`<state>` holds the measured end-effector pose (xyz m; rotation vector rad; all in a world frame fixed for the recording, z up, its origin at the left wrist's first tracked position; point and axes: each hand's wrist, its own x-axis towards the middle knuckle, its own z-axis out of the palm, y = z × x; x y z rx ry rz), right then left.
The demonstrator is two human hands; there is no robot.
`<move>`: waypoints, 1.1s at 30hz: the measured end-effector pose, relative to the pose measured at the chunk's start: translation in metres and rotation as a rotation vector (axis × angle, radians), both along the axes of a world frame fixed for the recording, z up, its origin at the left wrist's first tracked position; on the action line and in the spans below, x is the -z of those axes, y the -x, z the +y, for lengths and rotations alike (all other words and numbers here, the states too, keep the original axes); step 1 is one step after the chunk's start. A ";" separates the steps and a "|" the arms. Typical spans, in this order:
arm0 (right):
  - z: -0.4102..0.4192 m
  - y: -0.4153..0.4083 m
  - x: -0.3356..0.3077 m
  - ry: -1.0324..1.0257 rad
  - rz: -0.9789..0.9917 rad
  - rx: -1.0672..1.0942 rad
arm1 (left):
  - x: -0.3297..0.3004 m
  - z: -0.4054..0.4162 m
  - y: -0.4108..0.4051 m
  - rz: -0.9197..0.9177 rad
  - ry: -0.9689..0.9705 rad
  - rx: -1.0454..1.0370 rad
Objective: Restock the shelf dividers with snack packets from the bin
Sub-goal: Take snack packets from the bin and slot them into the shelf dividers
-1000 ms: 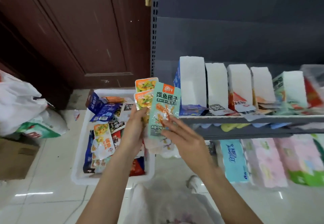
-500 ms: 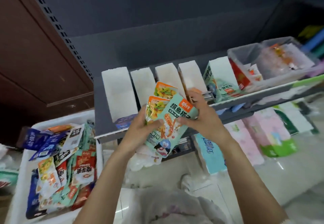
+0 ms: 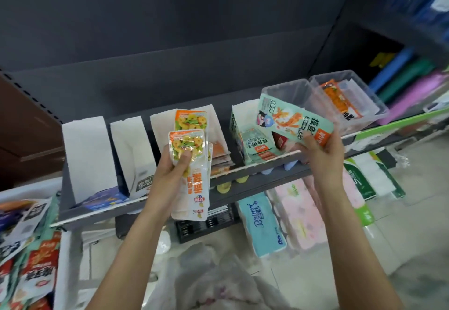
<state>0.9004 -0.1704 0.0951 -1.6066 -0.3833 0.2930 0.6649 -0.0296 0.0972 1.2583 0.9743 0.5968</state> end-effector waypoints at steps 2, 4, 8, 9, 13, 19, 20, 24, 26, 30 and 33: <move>0.019 -0.014 0.009 0.218 -0.214 -0.026 | 0.002 0.006 -0.009 0.038 -0.032 -0.013; 0.039 -0.023 0.019 0.448 -0.426 -0.073 | 0.004 0.012 -0.016 0.045 -0.046 -0.006; 0.071 -0.023 0.034 0.710 -0.822 -0.194 | 0.005 0.022 -0.031 0.035 -0.050 0.009; 0.076 -0.025 0.039 0.717 -0.880 -0.257 | 0.004 0.024 -0.035 0.028 -0.047 0.012; 0.079 -0.038 0.055 0.851 -1.133 -0.410 | 0.000 0.031 -0.046 0.031 -0.048 0.026; 0.072 -0.021 0.048 0.662 -0.831 -0.426 | -0.002 0.037 -0.052 0.065 -0.066 0.065; 0.073 -0.011 0.036 0.505 -0.598 -0.411 | -0.002 0.036 -0.053 0.062 -0.064 0.069; 0.074 0.043 0.003 0.356 0.106 -0.646 | -0.004 0.030 -0.061 -0.049 -0.034 0.029; 0.074 0.065 0.007 0.354 0.128 -0.678 | -0.004 0.027 -0.064 -0.138 -0.003 -0.060; 0.071 0.085 0.015 0.198 0.212 -0.662 | 0.000 0.025 -0.060 -0.241 0.069 -0.208; 0.065 0.086 0.013 0.113 0.308 -0.666 | 0.003 0.024 -0.048 -0.307 0.138 -0.296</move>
